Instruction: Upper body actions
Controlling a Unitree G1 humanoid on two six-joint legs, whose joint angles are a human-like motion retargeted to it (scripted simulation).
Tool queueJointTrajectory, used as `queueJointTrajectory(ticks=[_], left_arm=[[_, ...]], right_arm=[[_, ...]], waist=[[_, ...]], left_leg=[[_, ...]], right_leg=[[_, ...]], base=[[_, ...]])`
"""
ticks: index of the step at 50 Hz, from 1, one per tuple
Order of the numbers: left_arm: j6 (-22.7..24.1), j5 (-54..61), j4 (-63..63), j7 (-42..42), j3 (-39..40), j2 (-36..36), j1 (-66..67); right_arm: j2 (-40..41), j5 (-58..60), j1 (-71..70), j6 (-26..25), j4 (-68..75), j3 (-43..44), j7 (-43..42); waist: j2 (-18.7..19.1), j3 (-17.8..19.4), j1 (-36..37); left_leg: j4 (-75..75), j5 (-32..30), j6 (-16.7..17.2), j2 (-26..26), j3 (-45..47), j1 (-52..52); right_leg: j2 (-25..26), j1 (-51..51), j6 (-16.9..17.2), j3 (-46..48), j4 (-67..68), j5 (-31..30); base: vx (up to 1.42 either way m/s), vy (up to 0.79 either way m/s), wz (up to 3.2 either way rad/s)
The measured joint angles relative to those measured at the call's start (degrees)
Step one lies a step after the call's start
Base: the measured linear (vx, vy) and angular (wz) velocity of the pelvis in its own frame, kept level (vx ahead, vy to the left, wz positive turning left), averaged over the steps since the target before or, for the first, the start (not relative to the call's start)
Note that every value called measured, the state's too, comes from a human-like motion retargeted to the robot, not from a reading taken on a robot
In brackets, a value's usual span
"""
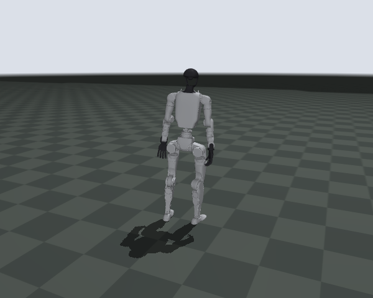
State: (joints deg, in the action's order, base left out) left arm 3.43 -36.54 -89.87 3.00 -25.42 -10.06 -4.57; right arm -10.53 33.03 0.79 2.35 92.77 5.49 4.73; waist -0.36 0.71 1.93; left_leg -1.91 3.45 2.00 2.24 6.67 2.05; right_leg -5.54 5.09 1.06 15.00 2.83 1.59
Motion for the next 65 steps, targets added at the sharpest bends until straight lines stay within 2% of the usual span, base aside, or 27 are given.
queueJointTrajectory(ticks=[10,22,30,38,42,47,57,62,65], left_arm=[[0.48,0.69,0.42,-0.43,-0.05,-0.89,-2.07],[1.85,2.06,2.18,-1.13,-0.75,-4.49,-8.59],[3.25,3.93,5.25,-1.64,-3.25,-9.35,-19.97],[4.28,7.3,9.21,-1.98,-3.24,-15.71,-31.85],[4.53,9.67,10.73,-3.31,-3.02,-19.31,-36.0],[3.51,9.18,14.34,-6.75,-1.27,-23.37,-39.9],[0.02,10.03,17.16,-20.93,0.97,-29.35,-48.88],[-4.71,10.77,16.78,-26.32,1.37,-29.79,-48.47],[-7.42,11.22,16.54,-33.14,1.68,-30.09,-46.75]], right_arm=[[0.44,-0.59,-0.83,0.59,-2.3,-0.56,-0.27],[-1.45,0.26,-3.55,1.72,-8.05,-2.7,-0.77],[-4.51,-4.62,-6.97,3.21,-12.85,-2.16,-0.01],[-6.95,-9.17,-9.59,4.96,-15.53,-2.76,1.17],[-7.35,-11.93,-9.18,6.41,-14.82,-4.58,1.89],[-7.28,-12.29,-8.42,5.55,-12.69,-6.54,4.08],[-8.76,-8.26,-7.16,6.75,-12.06,-10.16,3.85],[-9.66,-6.3,-4.71,9.22,-13.24,-13.21,3.76],[-10.14,-6.57,-3.06,9.96,-13.85,-15.32,2.38]], waist=[[-0.44,2.18,-0.83],[-1.55,9.4,-2.71],[-2.0,19.6,-4.52],[-1.02,28.84,-8.05],[-2.03,29.08,-10.03],[-2.76,29.08,-13.4],[-3.36,29.08,-18.39],[-4.79,29.08,-17.32],[-6.39,29.08,-17.11]], left_leg=[[0.01,-0.26,0.03,0.18,0.39,0.8],[-0.72,-1.11,-0.13,0.28,1.78,5.56],[-4.82,-1.96,-0.02,-0.62,-0.07,16.76],[-8.99,-2.1,0.22,-0.76,-1.98,31.96],[-13.35,-1.31,0.35,-0.48,-1.37,43.72],[-21.25,1.25,0.72,0.43,-1.19,58.65],[-38.09,6.06,0.27,3.06,-0.23,83.68],[-47.42,10.33,-0.18,6.36,-1.28,87.91],[-52.65,12.92,-0.29,7.84,-1.66,87.91]], right_leg=[[0.33,1.31,-0.41,-0.55,0.43,-0.26],[0.24,6.98,-0.46,-2.16,1.7,-1.42],[-2.18,16.13,0.5,-1.17,3.93,-2.39],[-3.37,30.6,0.77,0.66,7.73,-2.38],[-3.68,42.84,0.29,-0.8,12.87,-1.48],[-4.05,57.57,-0.03,-1.91,20.02,0.34],[-1.55,81.66,-2.13,-4.5,31.15,0.85],[2.33,84.87,-2.7,-4.71,35.79,1.04],[3.94,84.87,-3.14,-4.53,39.45,1.98]], base=[[-0.01,-0.01,-0.02],[-0.17,-0.07,-0.09],[-0.41,-0.11,0.26],[-0.44,-0.11,0.33],[-0.33,-0.04,-0.01],[-0.23,-0.03,0.07],[-0.08,0.08,-0.26],[-0.01,0.08,-1.34],[0.01,0.09,-1.11]])
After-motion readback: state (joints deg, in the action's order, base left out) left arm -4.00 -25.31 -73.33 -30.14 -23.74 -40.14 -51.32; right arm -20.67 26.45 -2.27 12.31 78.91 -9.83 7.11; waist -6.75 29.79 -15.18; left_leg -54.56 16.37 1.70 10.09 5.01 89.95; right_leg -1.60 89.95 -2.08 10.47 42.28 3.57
